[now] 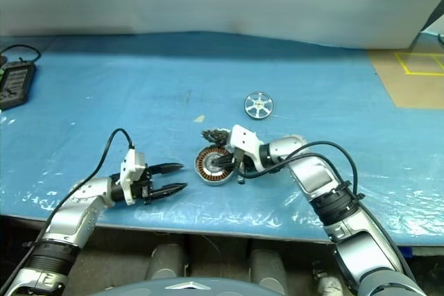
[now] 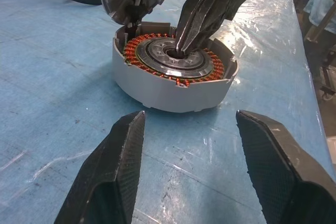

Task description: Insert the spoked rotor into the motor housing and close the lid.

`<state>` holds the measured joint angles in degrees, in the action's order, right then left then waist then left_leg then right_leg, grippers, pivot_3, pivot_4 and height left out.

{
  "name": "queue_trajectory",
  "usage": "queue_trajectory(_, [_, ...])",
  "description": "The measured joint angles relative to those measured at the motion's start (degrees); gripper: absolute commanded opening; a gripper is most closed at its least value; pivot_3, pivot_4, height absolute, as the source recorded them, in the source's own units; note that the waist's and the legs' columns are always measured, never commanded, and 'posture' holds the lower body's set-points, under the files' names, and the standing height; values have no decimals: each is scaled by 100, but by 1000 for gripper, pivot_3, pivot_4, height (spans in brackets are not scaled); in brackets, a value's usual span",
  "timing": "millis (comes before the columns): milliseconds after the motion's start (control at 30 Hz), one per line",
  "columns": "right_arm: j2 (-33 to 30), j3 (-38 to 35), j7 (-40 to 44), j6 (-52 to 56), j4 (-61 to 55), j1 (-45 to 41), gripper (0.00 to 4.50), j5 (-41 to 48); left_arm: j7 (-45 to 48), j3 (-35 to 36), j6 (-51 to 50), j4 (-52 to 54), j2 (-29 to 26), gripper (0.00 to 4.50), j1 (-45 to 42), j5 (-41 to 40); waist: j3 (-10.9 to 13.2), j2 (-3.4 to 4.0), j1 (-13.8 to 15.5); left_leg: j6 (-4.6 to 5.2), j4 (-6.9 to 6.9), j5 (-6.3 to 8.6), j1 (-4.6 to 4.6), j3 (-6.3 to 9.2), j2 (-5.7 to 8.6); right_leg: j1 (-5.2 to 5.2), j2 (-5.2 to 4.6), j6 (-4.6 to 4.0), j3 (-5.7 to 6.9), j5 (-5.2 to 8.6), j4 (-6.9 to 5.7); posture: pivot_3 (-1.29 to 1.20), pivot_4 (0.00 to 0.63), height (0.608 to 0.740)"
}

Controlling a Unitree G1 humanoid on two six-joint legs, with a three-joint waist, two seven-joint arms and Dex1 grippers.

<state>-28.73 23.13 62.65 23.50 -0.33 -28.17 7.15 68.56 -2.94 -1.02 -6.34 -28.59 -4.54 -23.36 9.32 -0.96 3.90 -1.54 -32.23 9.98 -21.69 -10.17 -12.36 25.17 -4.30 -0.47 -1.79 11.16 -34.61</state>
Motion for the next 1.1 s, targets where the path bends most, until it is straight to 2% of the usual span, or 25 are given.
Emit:
queue_trajectory(267, [-52,47,-82,-251,-75,-28,20,-222,47,0,95,-145,15,2909,-1,42,0,0,0,0,0,0,2,0,-1,-1,0,23,0,14,-2,0,150,740])
queue_trajectory(467, [-60,-464,41,334,-701,50,20,516,110,0,126,-193,20,2909,-19,49,0,0,8,-2,1,1,-3,0,-2,2,0,-8,1,1,0,0,150,740])
queue_trajectory(667, [-695,-1067,349,989,-1486,595,20,1398,126,7,127,-207,17,2909,-80,51,0,0,31,-5,3,4,-3,1,-3,-1,0,-10,3,8,2,0,150,740])
queue_trajectory(733, [-1091,-1268,422,1044,-1487,871,20,1482,134,10,127,-208,16,2909,-106,49,0,0,36,-5,2,4,-2,1,-2,-2,-1,-7,3,10,3,0,150,740])
queue_trajectory(800, [-1395,-1353,401,958,-1182,934,20,1340,145,12,127,-213,18,2909,-110,49,1,-1,20,-5,1,4,0,0,-1,-2,-1,16,1,23,3,0,150,740])
queue_trajectory(900, [-1544,-1387,-1,538,-213,655,549,793,162,19,132,-222,21,2909,-149,50,1,-1,-32,-6,0,4,9,-1,-2,0,1,26,1,29,-5,0,150,740])
queue_trajectory(1000, [-1333,-1432,-737,-127,1185,-273,1511,146,177,13,148,-240,51,2909,-190,62,2,1,-114,-7,-3,3,7,-2,1,8,1,19,3,25,-16,0,150,740])
queue_trajectory(1100, [-908,-1461,-1035,-706,2363,-1273,1511,-98,173,-5,161,-259,87,2909,-264,84,1,2,-168,-7,-2,2,5,-2,-5,8,4,-19,7,4,-17,0,150,740])
